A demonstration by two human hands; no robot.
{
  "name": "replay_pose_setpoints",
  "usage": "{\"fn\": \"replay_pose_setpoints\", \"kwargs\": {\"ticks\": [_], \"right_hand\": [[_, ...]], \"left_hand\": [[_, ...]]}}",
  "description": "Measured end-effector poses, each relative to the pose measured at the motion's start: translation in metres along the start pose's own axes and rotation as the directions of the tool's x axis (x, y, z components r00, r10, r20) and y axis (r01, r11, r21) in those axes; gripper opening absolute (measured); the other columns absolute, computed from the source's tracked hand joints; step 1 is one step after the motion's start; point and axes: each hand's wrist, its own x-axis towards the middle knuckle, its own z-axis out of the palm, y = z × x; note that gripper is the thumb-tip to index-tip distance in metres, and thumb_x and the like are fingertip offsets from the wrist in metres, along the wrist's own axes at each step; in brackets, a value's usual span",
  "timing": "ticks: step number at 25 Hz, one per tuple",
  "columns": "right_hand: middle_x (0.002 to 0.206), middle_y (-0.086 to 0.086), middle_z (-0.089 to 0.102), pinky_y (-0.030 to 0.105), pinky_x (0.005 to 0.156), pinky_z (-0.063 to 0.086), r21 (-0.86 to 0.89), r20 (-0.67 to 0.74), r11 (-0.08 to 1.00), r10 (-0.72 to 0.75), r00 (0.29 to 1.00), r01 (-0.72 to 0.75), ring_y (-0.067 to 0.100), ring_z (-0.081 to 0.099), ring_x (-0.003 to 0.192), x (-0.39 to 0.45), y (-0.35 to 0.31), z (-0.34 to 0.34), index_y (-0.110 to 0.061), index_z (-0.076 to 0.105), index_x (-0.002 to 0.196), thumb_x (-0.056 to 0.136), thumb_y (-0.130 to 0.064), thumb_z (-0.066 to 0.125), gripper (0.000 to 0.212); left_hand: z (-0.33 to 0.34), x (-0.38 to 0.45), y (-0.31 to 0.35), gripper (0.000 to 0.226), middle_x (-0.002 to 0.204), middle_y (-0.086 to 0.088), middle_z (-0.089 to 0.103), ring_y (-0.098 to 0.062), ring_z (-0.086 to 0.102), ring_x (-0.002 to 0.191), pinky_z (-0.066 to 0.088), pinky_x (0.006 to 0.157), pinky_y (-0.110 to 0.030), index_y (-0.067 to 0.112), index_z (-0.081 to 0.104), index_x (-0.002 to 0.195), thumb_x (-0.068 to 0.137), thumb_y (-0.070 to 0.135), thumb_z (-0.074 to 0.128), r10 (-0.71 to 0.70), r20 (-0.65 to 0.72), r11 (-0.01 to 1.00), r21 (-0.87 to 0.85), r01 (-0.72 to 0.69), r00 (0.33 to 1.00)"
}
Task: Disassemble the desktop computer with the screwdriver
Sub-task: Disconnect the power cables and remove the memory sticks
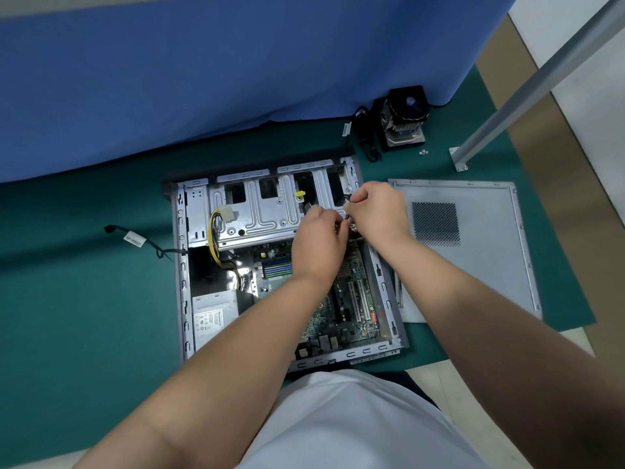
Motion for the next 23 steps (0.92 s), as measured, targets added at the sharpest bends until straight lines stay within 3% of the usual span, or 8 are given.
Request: {"fn": "replay_pose_setpoints", "kwargs": {"ticks": [3, 6, 10, 13, 16, 18, 21, 23], "right_hand": [[0.094, 0.003, 0.072, 0.031, 0.073, 0.053, -0.113, 0.019, 0.994, -0.01, 1.0, 0.012, 0.024, 0.067, 0.092, 0.011, -0.008, -0.002, -0.018, 0.074, 0.086, 0.086, -0.005, 0.064, 0.016], [0.101, 0.007, 0.07, 0.034, 0.077, 0.055, -0.211, 0.054, 0.977, -0.018, 0.998, 0.029, 0.03, 0.066, 0.097, 0.019, -0.015, 0.0, -0.018, 0.072, 0.091, 0.086, -0.002, 0.061, 0.02], [0.109, 0.004, 0.059, 0.033, 0.086, 0.052, -0.12, 0.103, 0.977, -0.162, 0.981, 0.174, 0.019, 0.061, 0.092, 0.017, 0.004, 0.0, -0.018, 0.071, 0.098, 0.091, -0.014, 0.067, 0.009], [0.111, -0.002, 0.052, 0.025, 0.09, 0.048, -0.04, 0.088, 0.959, -0.276, 0.957, 0.28, 0.01, 0.055, 0.091, 0.008, 0.026, 0.0, -0.014, 0.073, 0.115, 0.098, -0.014, 0.063, 0.02], [0.122, 0.0, 0.051, 0.027, 0.105, 0.042, -0.094, 0.103, 0.927, -0.353, 0.93, 0.362, 0.016, 0.049, 0.113, -0.003, 0.039, 0.007, -0.015, 0.066, 0.134, 0.098, -0.009, 0.06, 0.037], [0.133, 0.0, 0.047, 0.031, 0.112, 0.037, -0.144, 0.137, 0.904, -0.385, 0.913, 0.403, 0.019, 0.039, 0.124, -0.011, 0.043, 0.011, -0.019, 0.06, 0.141, 0.095, -0.009, 0.06, 0.047], [0.145, -0.005, 0.041, 0.037, 0.114, 0.035, -0.226, 0.187, 0.877, -0.389, 0.902, 0.425, 0.02, 0.032, 0.131, -0.017, 0.044, 0.014, -0.023, 0.052, 0.148, 0.091, -0.031, 0.069, 0.06], [0.147, -0.006, 0.042, 0.04, 0.113, 0.036, -0.292, 0.191, 0.853, -0.392, 0.9, 0.433, 0.022, 0.033, 0.132, -0.018, 0.044, 0.014, -0.025, 0.052, 0.148, 0.091, -0.046, 0.07, 0.064]], "left_hand": [[-0.004, 0.009, 0.001, 0.016, 0.089, 0.0, 0.069, -0.023, 0.056, 0.092, 0.049, 0.072, -0.039, 0.018, 0.071, 0.094, 0.097, 0.033, 0.067, 0.098, -0.023, 0.981, 0.169, -0.092, 0.995], [-0.005, 0.018, -0.002, 0.02, 0.092, -0.001, 0.072, -0.025, 0.057, 0.096, 0.049, 0.078, -0.04, 0.019, 0.074, 0.099, 0.098, 0.036, 0.065, 0.09, 0.03, 0.975, 0.199, -0.095, 0.995], [-0.002, 0.023, -0.003, 0.02, 0.093, -0.002, 0.071, -0.025, 0.058, 0.097, 0.05, 0.083, -0.043, 0.018, 0.072, 0.095, 0.099, 0.036, 0.065, 0.029, 0.057, 0.988, 0.148, -0.037, 0.998], [-0.001, 0.029, -0.001, 0.019, 0.093, -0.003, 0.068, -0.024, 0.056, 0.1, 0.049, 0.077, -0.04, 0.018, 0.067, 0.092, 0.099, 0.036, 0.066, -0.047, 0.086, 0.993, 0.115, 0.036, 0.995], [-0.004, 0.04, -0.002, 0.02, 0.095, -0.004, 0.065, -0.021, 0.059, 0.09, 0.045, 0.066, -0.034, 0.022, 0.061, 0.086, 0.095, 0.037, 0.071, -0.169, 0.19, 0.985, 0.021, 0.169, 0.967], [-0.009, 0.045, -0.003, 0.02, 0.092, -0.003, 0.067, -0.021, 0.062, 0.085, 0.05, 0.068, -0.034, 0.02, 0.065, 0.084, 0.093, 0.035, 0.075, -0.189, 0.26, 0.976, -0.061, 0.211, 0.947], [-0.019, 0.047, -0.007, 0.015, 0.082, 0.005, 0.068, -0.015, 0.062, 0.078, 0.048, 0.067, -0.029, 0.016, 0.074, 0.087, 0.094, 0.029, 0.074, -0.135, 0.32, 0.973, -0.135, 0.186, 0.938], [-0.029, 0.045, -0.01, 0.01, 0.086, 0.008, 0.07, -0.01, 0.062, 0.08, 0.045, 0.07, -0.026, 0.018, 0.078, 0.097, 0.098, 0.025, 0.071, -0.078, 0.366, 0.974, -0.172, 0.15, 0.927]]}}
